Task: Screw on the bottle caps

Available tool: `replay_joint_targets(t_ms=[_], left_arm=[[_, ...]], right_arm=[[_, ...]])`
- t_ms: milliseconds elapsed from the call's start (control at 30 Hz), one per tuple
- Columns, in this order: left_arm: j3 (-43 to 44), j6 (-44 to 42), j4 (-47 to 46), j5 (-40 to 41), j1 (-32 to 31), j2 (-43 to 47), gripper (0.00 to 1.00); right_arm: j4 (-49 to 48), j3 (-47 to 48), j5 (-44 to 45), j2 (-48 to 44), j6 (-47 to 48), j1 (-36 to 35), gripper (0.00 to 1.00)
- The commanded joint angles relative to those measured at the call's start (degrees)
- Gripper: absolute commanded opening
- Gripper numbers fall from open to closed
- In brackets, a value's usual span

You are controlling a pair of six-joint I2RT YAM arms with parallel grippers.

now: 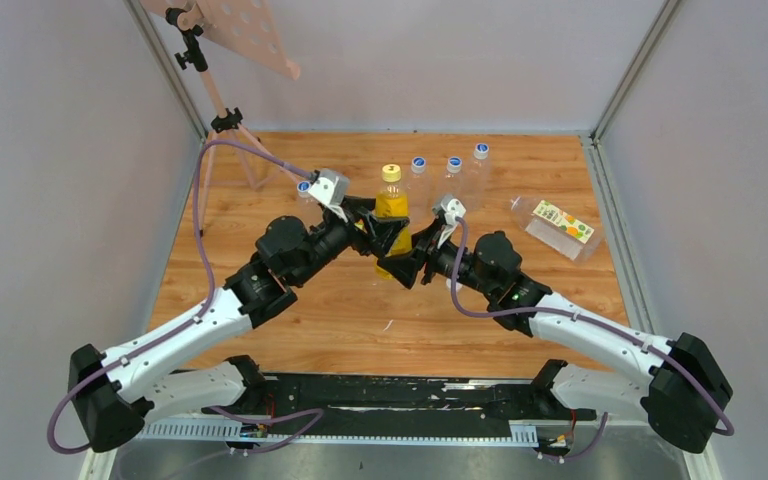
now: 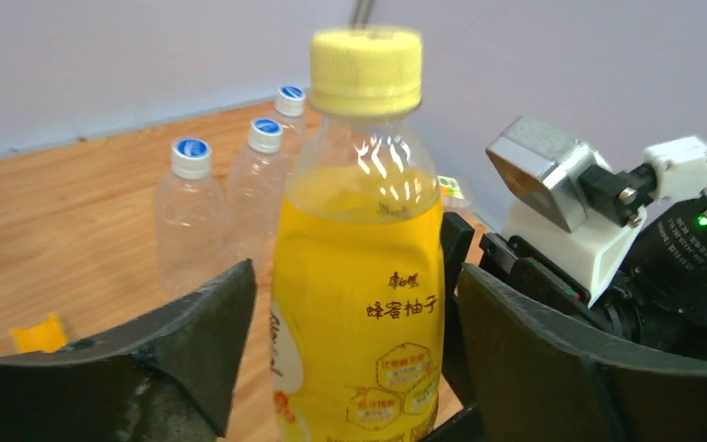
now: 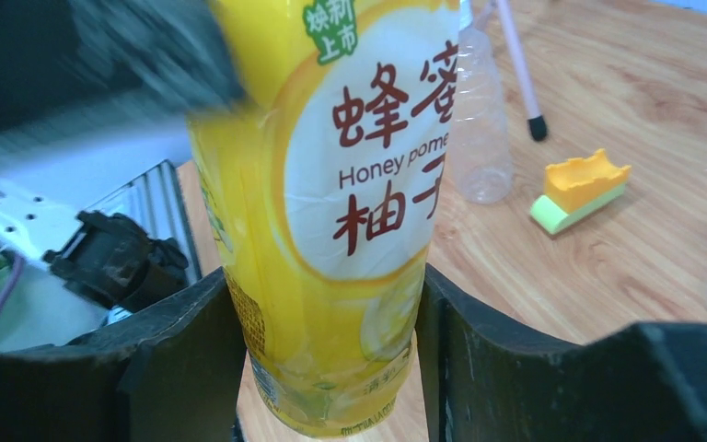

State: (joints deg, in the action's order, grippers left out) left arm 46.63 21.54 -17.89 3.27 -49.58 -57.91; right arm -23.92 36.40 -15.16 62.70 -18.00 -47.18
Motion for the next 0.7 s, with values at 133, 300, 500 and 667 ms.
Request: replay_joint_targets(t_ms=[133,300,500,667], left_arm=[[15.9,-4.1,20.5,6.5,1.0,2.9,1.00],[22.6,-2.8,25.7,7.3,2.2,0.3,1.00],[27.2,1.6,31.4,3.7,6.4,-3.6,0.86],[30.3,4.3,36.4,3.3,7.4,-6.7,0.82]], right_arm=[[-2.0,-0.6,4.0,1.6,8.2,0.6,0.41],[-2.2,-0.8,4.1,2.2,10.1,0.5,0.40],[-2.4,-1.2,4.5,2.1,10.9,0.2,0.39],[-2.4,-1.3,4.8,2.3,11.7,-0.1,0.39]])
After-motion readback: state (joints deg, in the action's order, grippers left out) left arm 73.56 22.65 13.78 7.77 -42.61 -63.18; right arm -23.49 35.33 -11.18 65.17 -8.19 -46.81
